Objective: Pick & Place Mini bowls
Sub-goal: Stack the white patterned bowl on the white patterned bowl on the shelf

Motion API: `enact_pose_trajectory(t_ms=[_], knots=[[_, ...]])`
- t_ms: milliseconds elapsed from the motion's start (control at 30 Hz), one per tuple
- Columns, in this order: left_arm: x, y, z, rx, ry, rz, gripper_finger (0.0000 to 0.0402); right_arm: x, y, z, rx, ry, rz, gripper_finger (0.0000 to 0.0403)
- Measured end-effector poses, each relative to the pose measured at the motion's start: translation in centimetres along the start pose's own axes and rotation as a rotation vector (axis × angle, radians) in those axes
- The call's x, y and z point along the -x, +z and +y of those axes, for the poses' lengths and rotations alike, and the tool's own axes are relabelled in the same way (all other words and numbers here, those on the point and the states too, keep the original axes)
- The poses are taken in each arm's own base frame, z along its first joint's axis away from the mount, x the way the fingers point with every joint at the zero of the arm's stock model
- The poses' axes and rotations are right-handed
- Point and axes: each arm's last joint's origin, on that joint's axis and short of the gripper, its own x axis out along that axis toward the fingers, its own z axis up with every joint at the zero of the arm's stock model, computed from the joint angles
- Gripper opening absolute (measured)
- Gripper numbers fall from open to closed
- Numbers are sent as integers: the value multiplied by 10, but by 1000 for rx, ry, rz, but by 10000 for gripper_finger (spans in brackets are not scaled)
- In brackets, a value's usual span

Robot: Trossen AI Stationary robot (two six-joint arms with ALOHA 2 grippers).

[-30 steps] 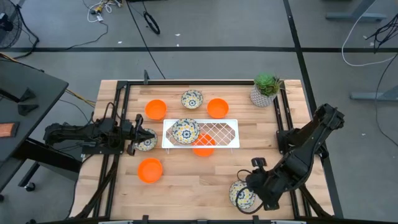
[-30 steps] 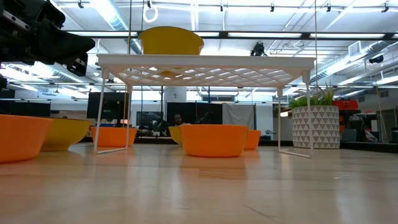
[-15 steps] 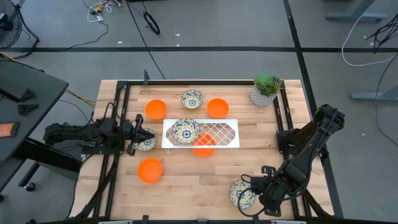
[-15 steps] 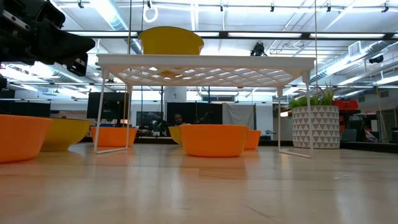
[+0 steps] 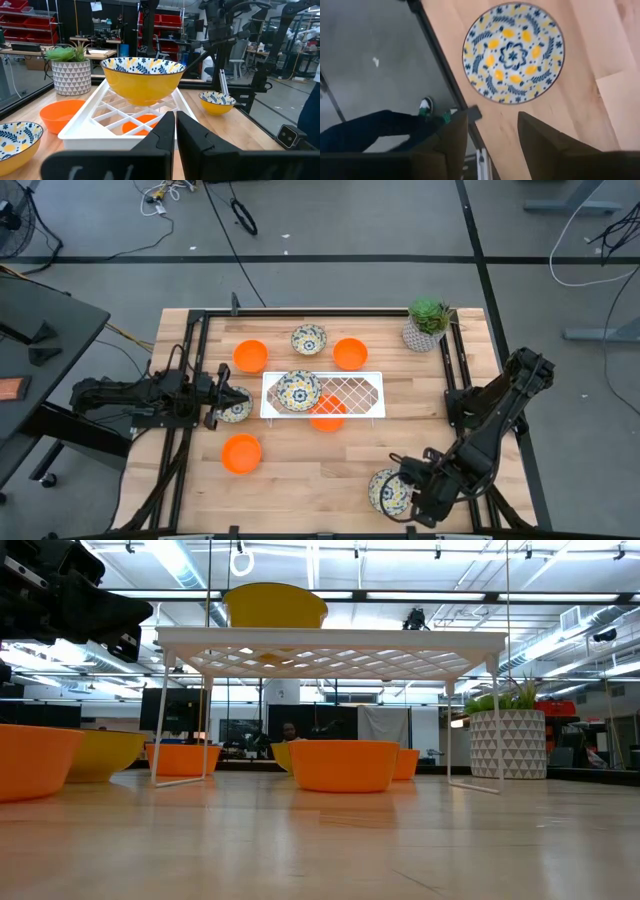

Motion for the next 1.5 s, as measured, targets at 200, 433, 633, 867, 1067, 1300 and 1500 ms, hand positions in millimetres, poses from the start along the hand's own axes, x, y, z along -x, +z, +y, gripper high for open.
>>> enact_pose_trajectory(t_ms=[200,433,633,867,1067,1300,1500], knots=[[0,0,0,0,0,-1,23,-2,6,-2,-79,-4,-23,173],[0,0,0,0,0,0,23,-21,12,-16,-268,-46,-38,173],[0,0,0,0,0,0,23,-35,18,-32,-321,-111,-35,173],[0,0,0,0,0,-1,23,-47,23,-47,-293,-163,-31,173],[0,0,0,0,0,0,23,-53,24,-50,-173,-158,-27,173],[0,0,0,0,0,-1,23,-64,23,-53,-90,-115,-33,173],[0,0,0,0,0,0,23,-66,23,-55,-55,-120,-33,173]])
